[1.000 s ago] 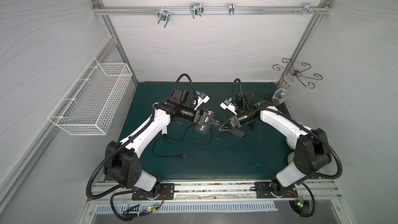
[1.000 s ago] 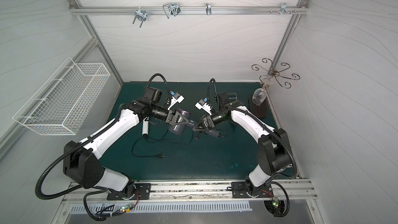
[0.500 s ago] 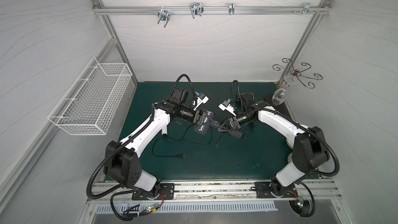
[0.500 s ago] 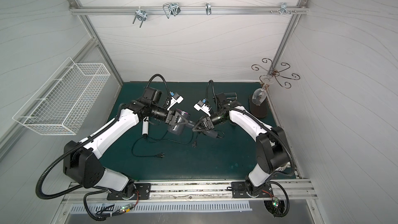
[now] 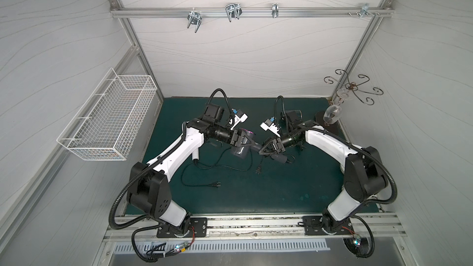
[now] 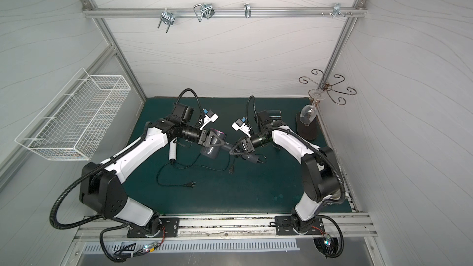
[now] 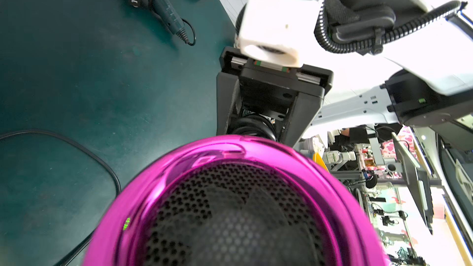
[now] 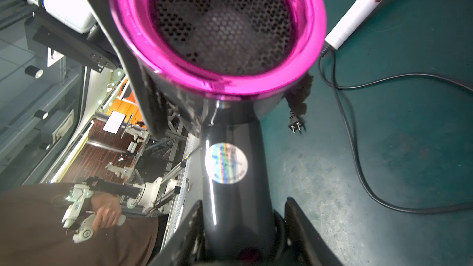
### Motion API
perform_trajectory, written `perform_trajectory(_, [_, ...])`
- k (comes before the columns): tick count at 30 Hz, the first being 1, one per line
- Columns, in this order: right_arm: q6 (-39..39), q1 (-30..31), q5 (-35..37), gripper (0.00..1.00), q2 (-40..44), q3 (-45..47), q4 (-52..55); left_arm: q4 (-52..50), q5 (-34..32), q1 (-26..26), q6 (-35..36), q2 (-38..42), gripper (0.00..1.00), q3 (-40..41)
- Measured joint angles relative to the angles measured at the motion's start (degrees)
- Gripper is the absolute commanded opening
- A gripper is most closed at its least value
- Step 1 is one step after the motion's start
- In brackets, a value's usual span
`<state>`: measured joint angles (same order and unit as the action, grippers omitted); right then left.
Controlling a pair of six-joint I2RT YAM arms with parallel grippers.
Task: Wrap the cord around the hair dryer
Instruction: Place the hair dryer at the center of the board.
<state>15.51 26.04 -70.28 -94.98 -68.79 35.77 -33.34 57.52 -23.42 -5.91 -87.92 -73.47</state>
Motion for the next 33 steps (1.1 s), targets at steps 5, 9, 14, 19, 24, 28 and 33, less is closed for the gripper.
perform_trajectory(5, [-4.07,-4.07,-1.6,0.0,0.31,0.96,-3.8,5.97,-3.02,-0.61,-2.89,-1.53,0.98,-0.87])
perform_trajectory(9, [-14.19,-10.25,-1.29,0.0,0.2,2.86,-10.47,11.13,-9.84,0.02,-4.92,-1.55,0.98,-3.37])
perform_trajectory(14, [-28.0,-15.52,5.66,0.0,-6.67,3.5,-22.08,17.9,-14.73,2.19,-7.06,-0.79,0.98,-4.72])
perform_trajectory(19, [-38.75,-14.73,10.58,0.0,-16.24,0.55,-30.69,20.06,-16.83,3.43,-7.85,0.68,0.98,-4.31])
perform_trajectory(24, [-43.52,-11.21,14.73,0.0,-22.51,-7.34,-33.66,20.98,-17.33,3.52,-8.24,2.14,0.98,-2.01])
perform_trajectory(28, [-45.22,-8.96,19.1,0.0,-24.15,-9.05,-35.3,21.24,-17.7,3.5,-8.5,2.38,0.98,-0.2])
perform_trajectory(33, [-45.57,-8.48,23.5,0.0,-25.09,-5.7,-35.54,21.18,-18.34,3.5,-8.48,3.5,0.98,1.66])
